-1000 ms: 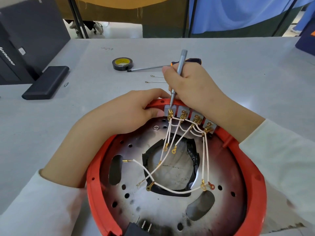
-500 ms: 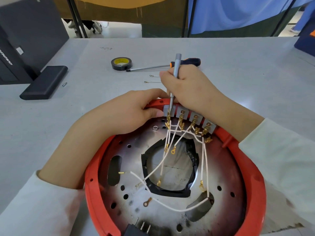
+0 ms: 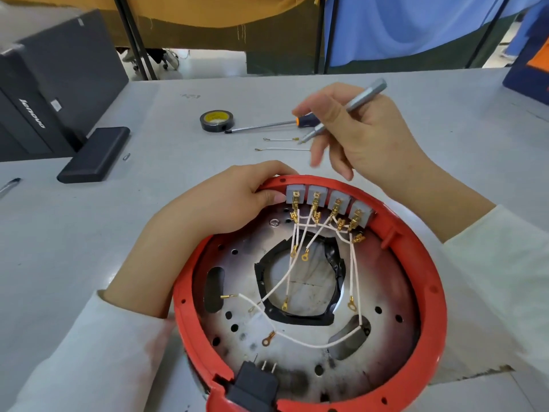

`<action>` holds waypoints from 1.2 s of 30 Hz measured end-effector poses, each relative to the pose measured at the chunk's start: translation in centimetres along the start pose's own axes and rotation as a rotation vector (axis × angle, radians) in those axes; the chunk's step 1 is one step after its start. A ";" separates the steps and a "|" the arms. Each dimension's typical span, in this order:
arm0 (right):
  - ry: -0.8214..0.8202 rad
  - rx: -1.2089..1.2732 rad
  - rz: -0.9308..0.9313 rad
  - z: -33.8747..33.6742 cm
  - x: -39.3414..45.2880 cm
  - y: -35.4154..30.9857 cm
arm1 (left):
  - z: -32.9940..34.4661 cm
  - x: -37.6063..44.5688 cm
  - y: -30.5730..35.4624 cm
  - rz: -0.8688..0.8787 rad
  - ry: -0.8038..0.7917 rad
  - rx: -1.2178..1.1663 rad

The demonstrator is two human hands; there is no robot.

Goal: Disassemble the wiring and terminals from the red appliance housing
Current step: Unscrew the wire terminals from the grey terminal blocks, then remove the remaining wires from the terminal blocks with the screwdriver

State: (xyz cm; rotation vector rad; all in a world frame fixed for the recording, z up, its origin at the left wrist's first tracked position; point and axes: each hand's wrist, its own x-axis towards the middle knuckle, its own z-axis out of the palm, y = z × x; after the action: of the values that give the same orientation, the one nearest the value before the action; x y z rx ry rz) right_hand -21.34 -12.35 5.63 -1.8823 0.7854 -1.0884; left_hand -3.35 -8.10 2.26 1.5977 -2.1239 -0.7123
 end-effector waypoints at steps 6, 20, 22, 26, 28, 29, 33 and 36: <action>-0.213 -0.203 0.084 -0.6 -2.8 0.4 | 0.3 -0.6 -0.7 -0.146 0.130 0.012; -0.225 -0.873 -0.092 0.1 -5.0 0.8 | 0.2 -1.0 -0.7 -0.172 0.151 -0.019; -0.185 -0.744 -0.077 -0.2 -5.1 0.8 | 0.2 -1.0 -0.9 -0.167 0.154 -0.015; -0.095 -0.573 -0.103 -0.4 -5.4 0.7 | 0.2 -1.2 -0.8 -0.131 0.177 -0.022; -0.042 -0.564 -0.130 -0.3 -5.4 0.6 | 0.2 -1.5 -0.2 -0.015 0.256 -0.089; -0.011 -0.542 -0.141 -0.3 -5.4 0.6 | 0.2 -1.7 0.1 0.049 0.295 -0.124; 0.042 -0.454 -0.118 -0.3 -5.3 0.8 | -0.2 -2.6 1.2 0.129 0.323 -0.310; -0.018 -0.492 -0.115 -0.1 -5.4 0.8 | -0.5 -2.8 1.4 0.096 0.225 -0.460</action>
State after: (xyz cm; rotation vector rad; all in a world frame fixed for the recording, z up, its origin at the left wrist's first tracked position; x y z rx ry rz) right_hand -23.92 -8.39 2.81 -2.3673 1.0128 -1.0077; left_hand -3.35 -5.18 3.51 1.2534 -1.7086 -0.8674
